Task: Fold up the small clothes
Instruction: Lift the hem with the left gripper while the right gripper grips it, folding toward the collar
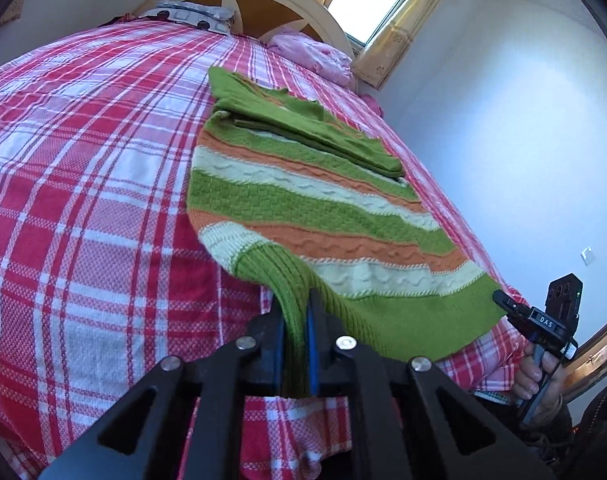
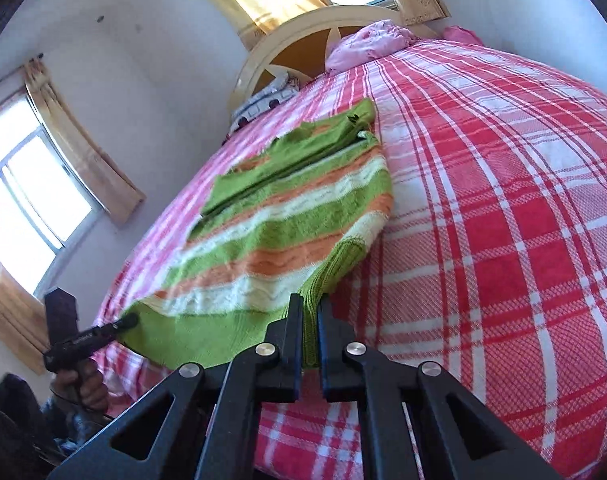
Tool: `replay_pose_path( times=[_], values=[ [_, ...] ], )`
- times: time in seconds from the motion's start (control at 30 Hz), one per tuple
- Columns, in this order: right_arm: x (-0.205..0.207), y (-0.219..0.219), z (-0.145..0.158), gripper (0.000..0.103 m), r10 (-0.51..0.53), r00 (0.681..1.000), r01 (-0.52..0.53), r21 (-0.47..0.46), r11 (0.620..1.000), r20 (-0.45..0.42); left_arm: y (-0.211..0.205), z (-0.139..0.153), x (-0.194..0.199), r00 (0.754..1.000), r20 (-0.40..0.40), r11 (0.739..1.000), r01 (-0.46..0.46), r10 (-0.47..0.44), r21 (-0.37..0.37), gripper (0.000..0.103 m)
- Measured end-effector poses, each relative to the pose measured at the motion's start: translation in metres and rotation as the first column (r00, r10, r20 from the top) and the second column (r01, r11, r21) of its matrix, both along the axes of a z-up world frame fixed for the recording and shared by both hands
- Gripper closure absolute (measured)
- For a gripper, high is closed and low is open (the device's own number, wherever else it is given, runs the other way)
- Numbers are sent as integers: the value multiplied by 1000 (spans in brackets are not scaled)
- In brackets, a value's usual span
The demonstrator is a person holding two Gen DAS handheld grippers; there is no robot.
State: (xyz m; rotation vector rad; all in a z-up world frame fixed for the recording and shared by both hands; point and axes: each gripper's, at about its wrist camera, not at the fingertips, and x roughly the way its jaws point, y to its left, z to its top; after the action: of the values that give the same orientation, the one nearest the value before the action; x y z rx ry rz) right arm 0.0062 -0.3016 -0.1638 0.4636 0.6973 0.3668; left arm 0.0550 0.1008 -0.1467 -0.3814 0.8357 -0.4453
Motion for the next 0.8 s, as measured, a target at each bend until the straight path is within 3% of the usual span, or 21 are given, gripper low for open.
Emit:
replay_pose_path(
  times=[0.37, 0.8],
  values=[
    [38, -4, 41, 98, -29, 994, 32, -25, 999, 109, -1, 41, 37, 994, 110, 999, -25, 29, -35, 93],
    [118, 6, 92, 98, -8, 980, 25, -85, 996, 199, 8, 66, 101, 983, 163, 996, -79, 83, -31, 93]
  ],
)
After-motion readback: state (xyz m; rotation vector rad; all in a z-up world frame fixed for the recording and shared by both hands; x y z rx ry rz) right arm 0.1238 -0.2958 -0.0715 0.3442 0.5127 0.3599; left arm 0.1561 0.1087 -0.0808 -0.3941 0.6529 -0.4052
